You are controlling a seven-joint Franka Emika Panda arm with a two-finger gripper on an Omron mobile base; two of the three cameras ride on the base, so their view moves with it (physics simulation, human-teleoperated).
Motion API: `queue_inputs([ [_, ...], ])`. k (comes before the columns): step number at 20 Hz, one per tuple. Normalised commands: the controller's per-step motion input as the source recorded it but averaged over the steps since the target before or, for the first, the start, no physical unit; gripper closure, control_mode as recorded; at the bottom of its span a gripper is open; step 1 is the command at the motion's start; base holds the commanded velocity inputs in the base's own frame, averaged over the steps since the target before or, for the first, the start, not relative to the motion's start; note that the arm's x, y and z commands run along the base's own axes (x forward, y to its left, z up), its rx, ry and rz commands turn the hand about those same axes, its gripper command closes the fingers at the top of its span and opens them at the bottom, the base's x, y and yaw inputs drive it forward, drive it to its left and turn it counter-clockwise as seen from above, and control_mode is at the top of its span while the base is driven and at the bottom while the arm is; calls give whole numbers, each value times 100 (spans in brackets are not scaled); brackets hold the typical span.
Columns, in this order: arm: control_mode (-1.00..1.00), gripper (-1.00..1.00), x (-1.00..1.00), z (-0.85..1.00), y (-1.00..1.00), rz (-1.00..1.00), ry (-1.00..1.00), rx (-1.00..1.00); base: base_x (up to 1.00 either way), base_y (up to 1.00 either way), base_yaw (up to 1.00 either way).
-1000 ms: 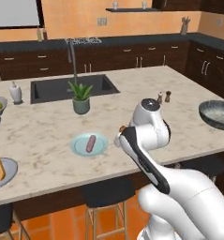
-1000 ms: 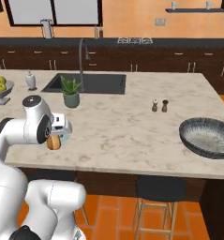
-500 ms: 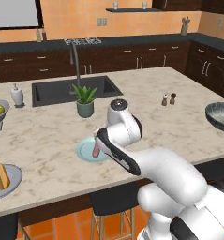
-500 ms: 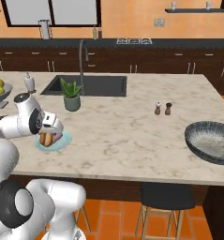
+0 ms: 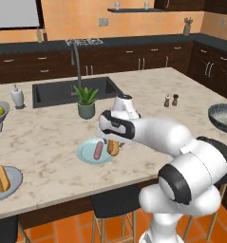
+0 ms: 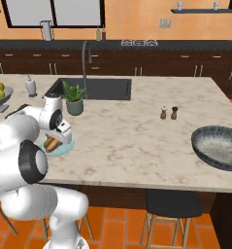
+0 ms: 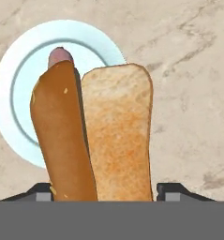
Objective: Place one bun and one sausage from the bowl on each plate.
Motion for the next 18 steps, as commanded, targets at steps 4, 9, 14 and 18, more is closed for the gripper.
queue_inputs([
  [4, -100, 100, 66, -52, 15, -14, 3, 1, 0, 0, 0],
  [9, -100, 100, 71, -34, 61, -11, 2, -5, 0, 0, 0],
  [14, -100, -100, 12, -55, -5, -3, 7, -6, 0, 0, 0],
  [18, -100, -100, -9, 2, -19, 0, 0, 0, 0, 0, 0],
])
